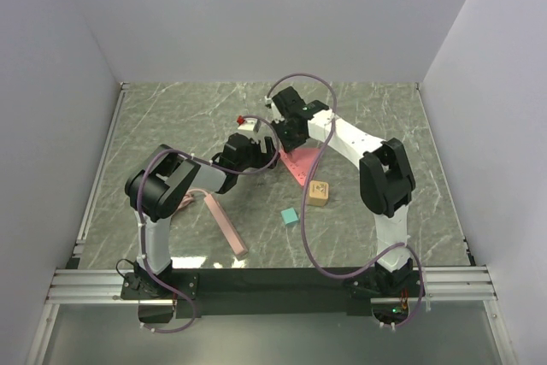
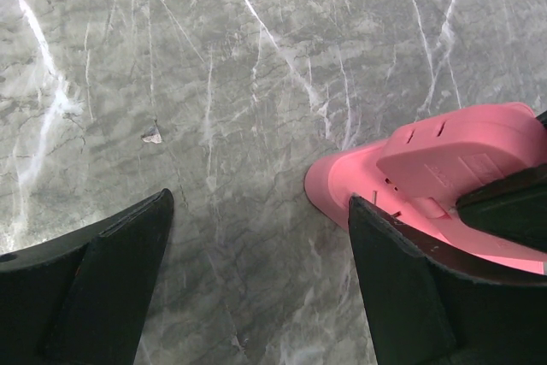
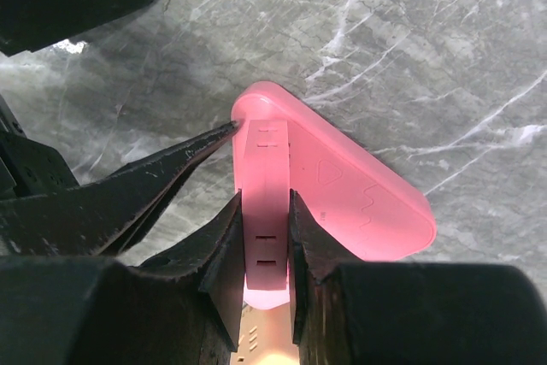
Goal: Insert the plug
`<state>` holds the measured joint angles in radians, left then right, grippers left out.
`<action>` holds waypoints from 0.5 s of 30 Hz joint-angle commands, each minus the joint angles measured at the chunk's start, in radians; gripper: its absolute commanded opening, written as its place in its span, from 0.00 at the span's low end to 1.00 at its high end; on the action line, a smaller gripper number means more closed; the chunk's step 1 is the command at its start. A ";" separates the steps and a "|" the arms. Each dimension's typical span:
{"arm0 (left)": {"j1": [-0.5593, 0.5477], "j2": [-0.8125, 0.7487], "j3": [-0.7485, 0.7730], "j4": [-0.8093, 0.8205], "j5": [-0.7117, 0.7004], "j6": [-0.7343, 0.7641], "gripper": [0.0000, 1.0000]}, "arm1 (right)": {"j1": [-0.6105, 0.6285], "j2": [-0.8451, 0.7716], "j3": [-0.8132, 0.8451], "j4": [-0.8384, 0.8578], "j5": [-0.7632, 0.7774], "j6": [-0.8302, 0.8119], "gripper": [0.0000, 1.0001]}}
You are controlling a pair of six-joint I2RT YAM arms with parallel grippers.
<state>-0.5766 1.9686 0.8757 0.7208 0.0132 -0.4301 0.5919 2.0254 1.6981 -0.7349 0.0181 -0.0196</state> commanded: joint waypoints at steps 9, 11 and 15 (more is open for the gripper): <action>-0.016 0.039 0.039 -0.050 0.013 0.001 0.89 | 0.013 0.039 -0.012 0.003 0.123 0.010 0.00; -0.016 0.045 0.045 -0.052 0.013 0.002 0.89 | 0.013 0.044 -0.009 0.000 0.143 0.015 0.00; -0.017 0.056 0.057 -0.054 0.016 -0.001 0.89 | 0.013 0.050 -0.012 0.002 0.143 0.017 0.00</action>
<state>-0.5842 1.9953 0.9142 0.7128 0.0135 -0.4305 0.6056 2.0335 1.6993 -0.7227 0.1135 -0.0082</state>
